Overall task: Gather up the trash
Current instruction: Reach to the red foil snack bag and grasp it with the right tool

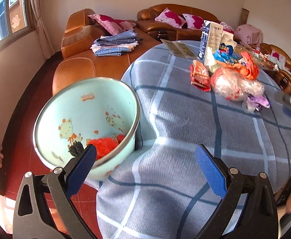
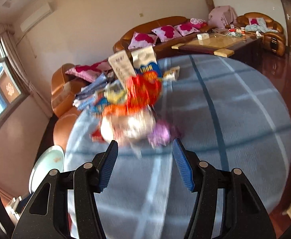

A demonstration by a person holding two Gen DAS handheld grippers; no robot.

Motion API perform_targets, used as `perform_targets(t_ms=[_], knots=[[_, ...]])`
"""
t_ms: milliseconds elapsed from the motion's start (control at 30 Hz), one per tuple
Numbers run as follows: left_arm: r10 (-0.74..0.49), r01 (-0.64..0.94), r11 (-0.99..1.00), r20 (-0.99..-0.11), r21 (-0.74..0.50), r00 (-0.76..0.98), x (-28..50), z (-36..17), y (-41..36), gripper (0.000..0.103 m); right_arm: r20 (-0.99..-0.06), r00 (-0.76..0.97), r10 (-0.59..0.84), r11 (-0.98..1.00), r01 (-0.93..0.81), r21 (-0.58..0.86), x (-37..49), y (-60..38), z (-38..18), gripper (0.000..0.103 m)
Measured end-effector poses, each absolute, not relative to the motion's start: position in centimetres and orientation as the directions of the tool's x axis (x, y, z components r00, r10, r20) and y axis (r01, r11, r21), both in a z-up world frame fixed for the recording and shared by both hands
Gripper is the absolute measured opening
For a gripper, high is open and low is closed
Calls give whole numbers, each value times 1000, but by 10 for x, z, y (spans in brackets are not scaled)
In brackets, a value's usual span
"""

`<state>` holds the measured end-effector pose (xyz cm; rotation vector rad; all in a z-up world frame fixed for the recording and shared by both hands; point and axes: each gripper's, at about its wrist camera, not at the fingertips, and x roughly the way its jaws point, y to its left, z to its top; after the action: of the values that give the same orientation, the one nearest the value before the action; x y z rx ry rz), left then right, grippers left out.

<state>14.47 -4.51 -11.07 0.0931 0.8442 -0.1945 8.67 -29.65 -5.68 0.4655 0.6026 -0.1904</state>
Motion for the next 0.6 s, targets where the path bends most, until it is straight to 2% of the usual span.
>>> perform_targets(t_ms=[133, 367, 467, 600], knots=[[-138, 198, 980, -738, -6, 661, 158, -104, -44, 97, -588, 809, -9, 862, 305, 406, 127, -312, -48, 58], [-133, 188, 982, -740, -9, 659, 185, -101, -48, 97, -657, 752, 58, 812, 347, 469, 185, -329, -72, 56], [-133, 193, 981, -740, -5, 659, 196, -101, -55, 97, -661, 745, 92, 818, 322, 476, 192, -329, -78, 35], [-140, 207, 978, -743, -2, 655, 210, -101, -67, 97, -621, 775, 115, 819, 280, 501, 183, -335, -72, 24]])
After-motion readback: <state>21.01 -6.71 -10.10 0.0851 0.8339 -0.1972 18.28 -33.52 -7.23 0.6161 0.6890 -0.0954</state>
